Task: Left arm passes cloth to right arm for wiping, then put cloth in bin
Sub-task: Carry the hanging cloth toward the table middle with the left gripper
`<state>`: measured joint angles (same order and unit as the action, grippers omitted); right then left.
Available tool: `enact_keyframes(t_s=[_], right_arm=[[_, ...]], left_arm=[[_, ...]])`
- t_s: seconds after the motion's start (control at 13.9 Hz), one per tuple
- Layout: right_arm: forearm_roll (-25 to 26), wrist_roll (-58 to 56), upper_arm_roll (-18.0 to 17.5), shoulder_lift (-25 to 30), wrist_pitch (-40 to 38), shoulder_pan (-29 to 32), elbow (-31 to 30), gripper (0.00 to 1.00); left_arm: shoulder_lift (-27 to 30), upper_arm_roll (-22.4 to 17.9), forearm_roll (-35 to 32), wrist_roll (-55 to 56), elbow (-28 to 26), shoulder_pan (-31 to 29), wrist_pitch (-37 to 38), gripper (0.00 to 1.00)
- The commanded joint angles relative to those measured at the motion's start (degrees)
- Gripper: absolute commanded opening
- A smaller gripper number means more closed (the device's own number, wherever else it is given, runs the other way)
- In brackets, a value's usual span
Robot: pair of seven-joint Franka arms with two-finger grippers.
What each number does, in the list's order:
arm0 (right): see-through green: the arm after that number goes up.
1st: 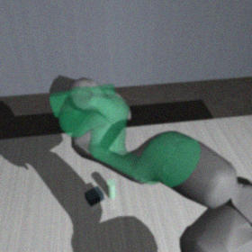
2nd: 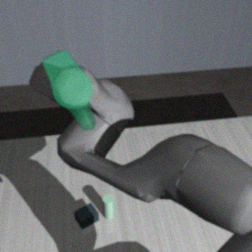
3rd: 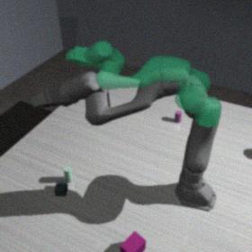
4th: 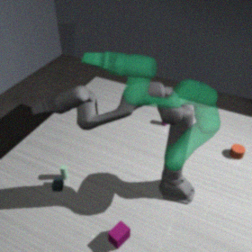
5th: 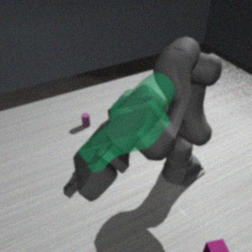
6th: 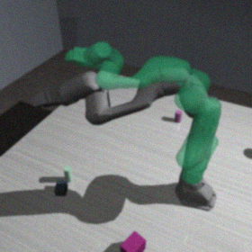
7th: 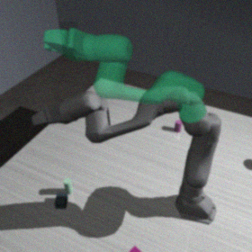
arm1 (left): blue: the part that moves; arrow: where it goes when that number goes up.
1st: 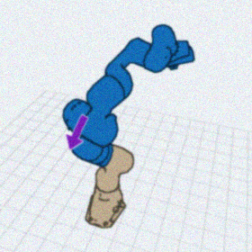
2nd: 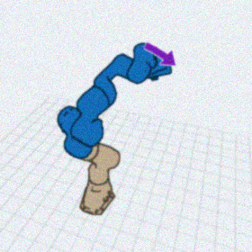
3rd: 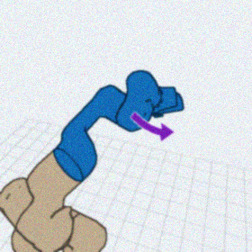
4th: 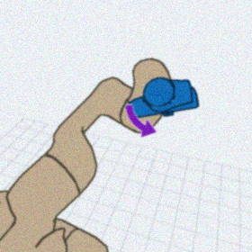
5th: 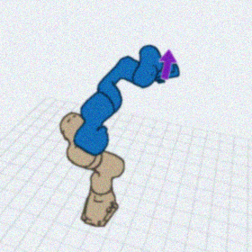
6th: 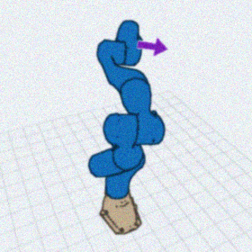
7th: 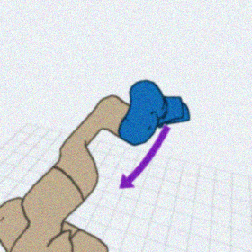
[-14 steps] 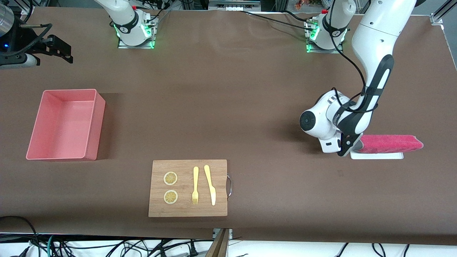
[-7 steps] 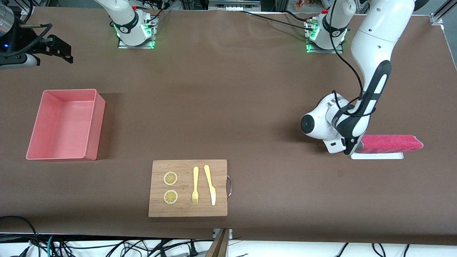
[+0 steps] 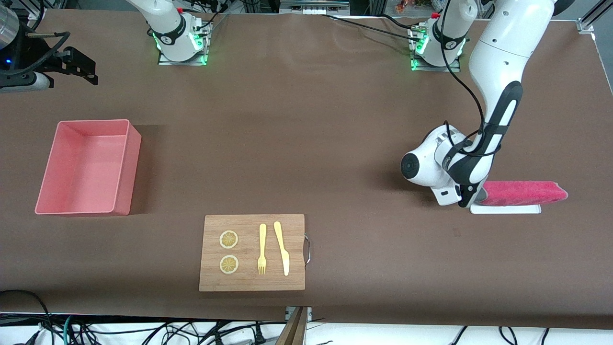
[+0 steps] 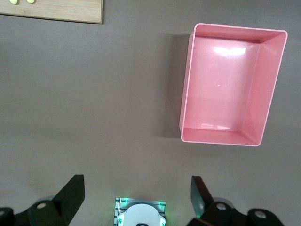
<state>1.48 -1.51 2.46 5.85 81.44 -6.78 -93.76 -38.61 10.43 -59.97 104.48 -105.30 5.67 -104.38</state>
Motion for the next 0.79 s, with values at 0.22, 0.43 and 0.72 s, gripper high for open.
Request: enact_keyframes(t_s=[0.22, 0.43, 0.72], right_arm=[[-0.2, 1.1, -0.3, -0.2, -1.1, -0.2, 0.9, 1.0], [-0.2, 1.1, -0.2, -0.2, -1.1, -0.3, 1.0, 1.0], [-0.5, 1.1, -0.3, -0.2, -0.8, -0.3, 1.0, 1.0]], left_arm=[[-0.6, 0.3, 1.2, -0.3, 2.9, 0.8, 1.6, 0.0], [-0.2, 0.4, 3.8, -6.4, 5.6, 1.8, 4.9, 0.0], [1.5, 2.1, 11.4, -17.6, 13.9, 3.1, 16.8, 0.0]])
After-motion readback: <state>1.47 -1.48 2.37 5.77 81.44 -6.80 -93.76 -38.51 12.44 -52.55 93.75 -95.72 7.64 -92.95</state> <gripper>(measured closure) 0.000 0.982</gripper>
